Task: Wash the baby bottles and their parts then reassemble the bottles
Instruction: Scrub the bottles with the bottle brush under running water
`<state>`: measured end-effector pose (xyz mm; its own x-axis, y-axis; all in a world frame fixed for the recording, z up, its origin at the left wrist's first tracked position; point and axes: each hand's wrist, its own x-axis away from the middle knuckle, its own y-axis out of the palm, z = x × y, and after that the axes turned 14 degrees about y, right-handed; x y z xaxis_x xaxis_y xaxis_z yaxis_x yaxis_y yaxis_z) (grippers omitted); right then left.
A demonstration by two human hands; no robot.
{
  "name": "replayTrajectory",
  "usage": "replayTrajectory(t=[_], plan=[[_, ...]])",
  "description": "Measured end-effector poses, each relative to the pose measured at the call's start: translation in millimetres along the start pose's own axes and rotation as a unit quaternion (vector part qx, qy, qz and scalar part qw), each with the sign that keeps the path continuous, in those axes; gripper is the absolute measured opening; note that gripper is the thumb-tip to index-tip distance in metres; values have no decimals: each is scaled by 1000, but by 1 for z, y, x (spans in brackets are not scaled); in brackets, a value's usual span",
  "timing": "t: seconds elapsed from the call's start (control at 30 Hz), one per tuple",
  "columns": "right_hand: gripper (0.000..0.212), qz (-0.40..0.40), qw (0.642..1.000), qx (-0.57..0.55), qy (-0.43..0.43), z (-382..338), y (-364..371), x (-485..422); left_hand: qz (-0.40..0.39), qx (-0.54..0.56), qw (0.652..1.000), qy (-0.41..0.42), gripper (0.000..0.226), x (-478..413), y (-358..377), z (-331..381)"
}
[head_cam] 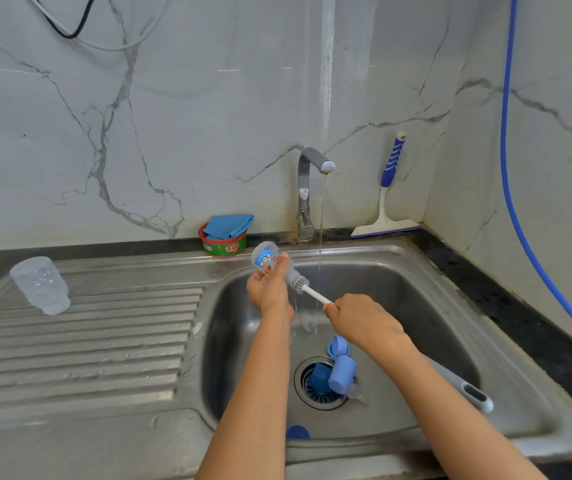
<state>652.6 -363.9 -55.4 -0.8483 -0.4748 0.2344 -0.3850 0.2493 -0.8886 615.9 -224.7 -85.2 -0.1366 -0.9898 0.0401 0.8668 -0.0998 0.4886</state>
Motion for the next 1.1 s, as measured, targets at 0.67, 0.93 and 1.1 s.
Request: replayTrajectory(t=[0.67,0.93,1.1], plan=[[25,-70,991,53,97,27,-19,-1,13,-84,993,81,64,-14,-18,6],[26,10,992,18,128,35,-20,-11,-71,-101,992,-2,58,-6,-9,-5],[34,46,989,7,138,41,-26,-11,-73,129,957,-250,48,-3,10,4]])
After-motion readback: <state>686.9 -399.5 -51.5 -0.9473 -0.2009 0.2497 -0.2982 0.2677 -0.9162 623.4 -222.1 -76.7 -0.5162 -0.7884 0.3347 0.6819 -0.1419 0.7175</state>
